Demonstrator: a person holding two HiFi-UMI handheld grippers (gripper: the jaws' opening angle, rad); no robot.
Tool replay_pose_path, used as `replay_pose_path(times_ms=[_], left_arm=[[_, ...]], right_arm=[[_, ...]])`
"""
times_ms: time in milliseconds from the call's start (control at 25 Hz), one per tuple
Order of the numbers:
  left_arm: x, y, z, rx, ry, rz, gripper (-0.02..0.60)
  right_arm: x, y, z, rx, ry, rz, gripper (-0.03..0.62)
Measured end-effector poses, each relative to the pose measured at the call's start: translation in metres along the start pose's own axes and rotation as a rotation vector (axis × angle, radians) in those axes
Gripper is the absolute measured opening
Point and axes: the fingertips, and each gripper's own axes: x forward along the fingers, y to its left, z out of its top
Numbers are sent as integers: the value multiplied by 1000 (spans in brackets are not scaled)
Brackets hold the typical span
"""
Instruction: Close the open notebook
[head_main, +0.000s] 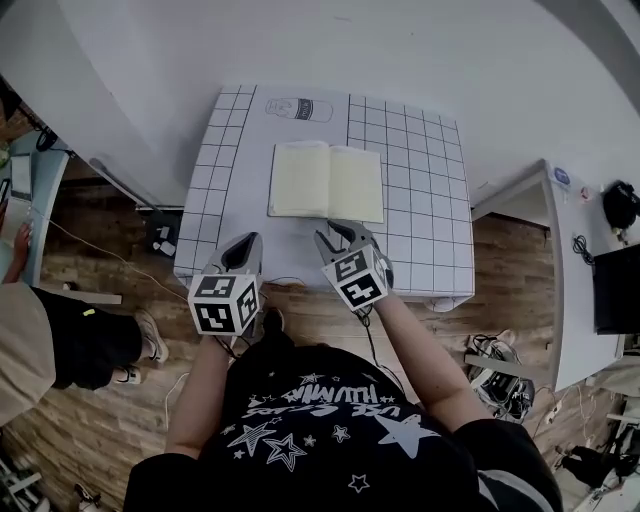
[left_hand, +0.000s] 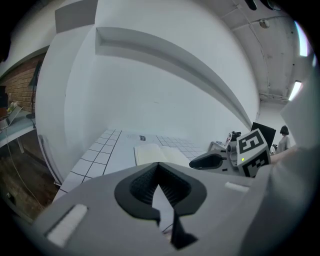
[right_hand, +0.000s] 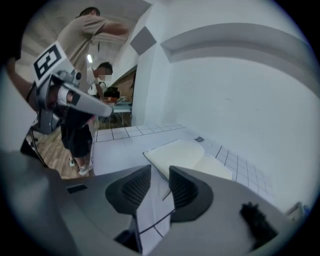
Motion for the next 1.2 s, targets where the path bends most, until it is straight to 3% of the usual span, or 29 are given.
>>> replay_pose_path(times_ms=[160,400,600,1080,1200], left_arm=[[14,22,5,0,6,-16,9],[27,47,10,-20,12,-40,9],[33,64,9,-22,27,-45,9],[37,85,9,-27,42,-63,9],[38,85,8,-27,45,-74,9]], right_arm=[[29,0,-11,-193,118,-69,138],[64,2,-29,-423,275,-91,138],[82,-1,-39,-515,371,-95,141],[100,-2,-42,-662,435,-114,141],[102,3,-48,-668,462,-96,80]])
